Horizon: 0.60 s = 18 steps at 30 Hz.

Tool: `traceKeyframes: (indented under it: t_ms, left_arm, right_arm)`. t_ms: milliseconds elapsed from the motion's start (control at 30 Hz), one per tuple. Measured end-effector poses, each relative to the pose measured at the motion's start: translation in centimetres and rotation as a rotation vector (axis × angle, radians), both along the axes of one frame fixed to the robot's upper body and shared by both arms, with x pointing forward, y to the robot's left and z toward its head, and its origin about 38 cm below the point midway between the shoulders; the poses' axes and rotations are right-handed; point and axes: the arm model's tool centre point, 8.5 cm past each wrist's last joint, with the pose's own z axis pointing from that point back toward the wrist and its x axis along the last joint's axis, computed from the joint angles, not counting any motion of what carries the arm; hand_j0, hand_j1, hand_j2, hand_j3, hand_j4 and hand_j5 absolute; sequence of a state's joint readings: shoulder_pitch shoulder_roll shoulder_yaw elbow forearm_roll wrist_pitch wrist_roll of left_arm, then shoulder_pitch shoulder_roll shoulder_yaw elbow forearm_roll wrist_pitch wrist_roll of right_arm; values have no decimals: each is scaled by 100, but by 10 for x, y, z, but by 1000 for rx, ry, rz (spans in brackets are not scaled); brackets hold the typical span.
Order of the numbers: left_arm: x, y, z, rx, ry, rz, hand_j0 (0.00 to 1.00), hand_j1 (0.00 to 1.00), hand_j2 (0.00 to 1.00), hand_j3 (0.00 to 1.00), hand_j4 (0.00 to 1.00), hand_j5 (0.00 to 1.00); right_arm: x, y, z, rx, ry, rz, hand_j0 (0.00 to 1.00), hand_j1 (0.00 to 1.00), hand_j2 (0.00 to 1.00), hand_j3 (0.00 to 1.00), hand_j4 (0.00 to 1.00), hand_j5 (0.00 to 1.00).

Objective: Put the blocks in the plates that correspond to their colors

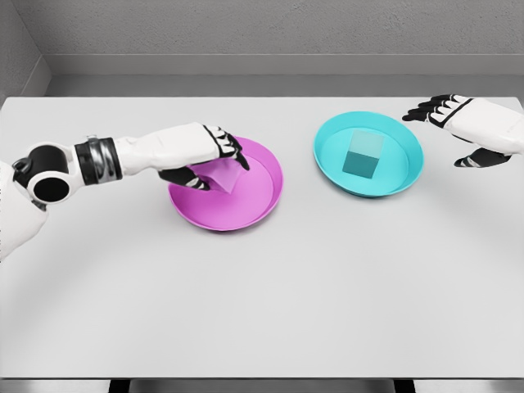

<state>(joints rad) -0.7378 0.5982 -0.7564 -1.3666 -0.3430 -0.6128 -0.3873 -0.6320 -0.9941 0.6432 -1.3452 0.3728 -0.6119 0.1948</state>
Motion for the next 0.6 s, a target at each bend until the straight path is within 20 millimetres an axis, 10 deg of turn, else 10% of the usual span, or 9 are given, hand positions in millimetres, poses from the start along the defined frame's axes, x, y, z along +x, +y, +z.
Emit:
traceKeyframes:
  t_ms: [400,600]
  left_arm:
    - [6,-4,5,-18,-4,3,100,100,100,100,100,100]
    - [3,50,11,1,15,91,100,100,100,100,100,100]
  right_arm:
    - [-3,-2,-12,6,27,-9,100,100,100,100,100,100]
    - [-10,-11,-15,41,22,-43,100,100,100,100,100,100]
